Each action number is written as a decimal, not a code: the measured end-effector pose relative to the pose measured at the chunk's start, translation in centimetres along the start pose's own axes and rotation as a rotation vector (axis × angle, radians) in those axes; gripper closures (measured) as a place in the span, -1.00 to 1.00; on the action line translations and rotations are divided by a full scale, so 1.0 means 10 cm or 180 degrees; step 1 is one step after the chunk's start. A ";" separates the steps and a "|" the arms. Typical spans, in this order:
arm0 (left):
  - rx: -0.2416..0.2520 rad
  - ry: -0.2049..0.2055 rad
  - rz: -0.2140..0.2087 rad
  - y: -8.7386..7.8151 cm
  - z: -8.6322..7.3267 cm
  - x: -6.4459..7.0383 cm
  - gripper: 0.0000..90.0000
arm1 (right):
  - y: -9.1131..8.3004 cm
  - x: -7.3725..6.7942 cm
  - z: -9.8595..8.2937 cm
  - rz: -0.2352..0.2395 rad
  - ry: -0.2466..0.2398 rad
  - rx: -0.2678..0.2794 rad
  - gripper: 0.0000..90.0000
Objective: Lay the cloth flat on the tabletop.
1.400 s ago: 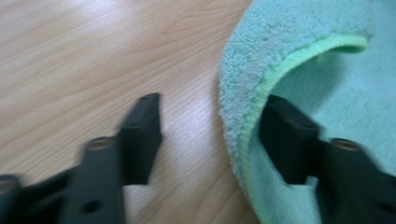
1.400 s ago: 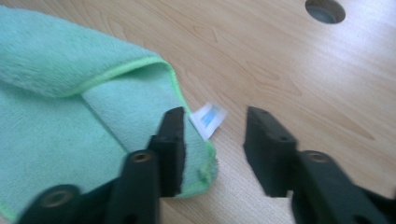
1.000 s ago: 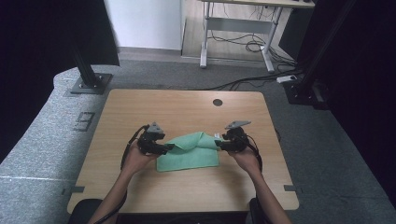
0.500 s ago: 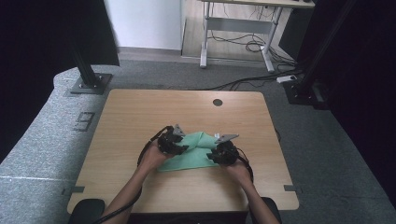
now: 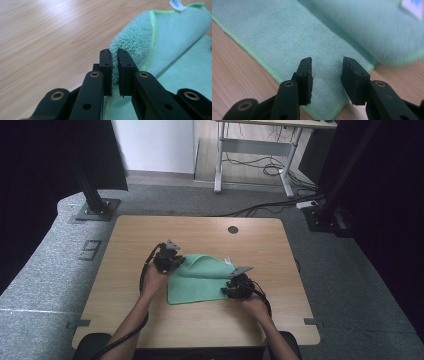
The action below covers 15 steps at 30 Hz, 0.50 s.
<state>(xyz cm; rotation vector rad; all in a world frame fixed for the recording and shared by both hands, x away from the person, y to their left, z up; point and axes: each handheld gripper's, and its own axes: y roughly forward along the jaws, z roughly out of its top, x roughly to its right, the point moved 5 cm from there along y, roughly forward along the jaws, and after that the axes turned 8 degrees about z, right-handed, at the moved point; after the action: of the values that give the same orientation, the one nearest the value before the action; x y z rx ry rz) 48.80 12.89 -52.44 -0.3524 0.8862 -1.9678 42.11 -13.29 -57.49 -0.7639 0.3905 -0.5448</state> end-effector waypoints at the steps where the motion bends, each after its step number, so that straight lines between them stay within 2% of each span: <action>1: -0.0020 -0.0029 0.0023 0.00 -0.03 -0.05 0.82 | 0.00 0.00 0.00 -0.0003 -0.0006 -0.0003 0.32; 5: -0.0141 -0.0128 0.0163 0.04 -0.17 -0.20 0.70 | -0.02 0.01 -0.01 -0.0033 -0.0013 -0.0028 0.27; 7: -0.0123 -0.0173 0.0226 0.04 -0.21 -0.25 0.40 | -0.02 0.02 -0.02 -0.0033 -0.0027 -0.0022 0.24; 11: 0.0057 -0.0185 0.0111 -0.03 -0.16 -0.24 -0.17 | -0.04 0.02 -0.04 -0.0036 -0.0034 -0.0028 0.15; 15: 0.0073 -0.0069 -0.0002 -0.02 -0.12 -0.17 -0.37 | -0.06 0.02 -0.06 -0.0080 -0.0032 -0.0054 0.02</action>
<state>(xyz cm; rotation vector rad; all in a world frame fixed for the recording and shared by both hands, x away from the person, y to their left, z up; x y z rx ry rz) 48.88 14.92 -52.93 -0.3603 0.8491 -1.9696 41.77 -14.04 -57.46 -0.7885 0.3770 -0.5615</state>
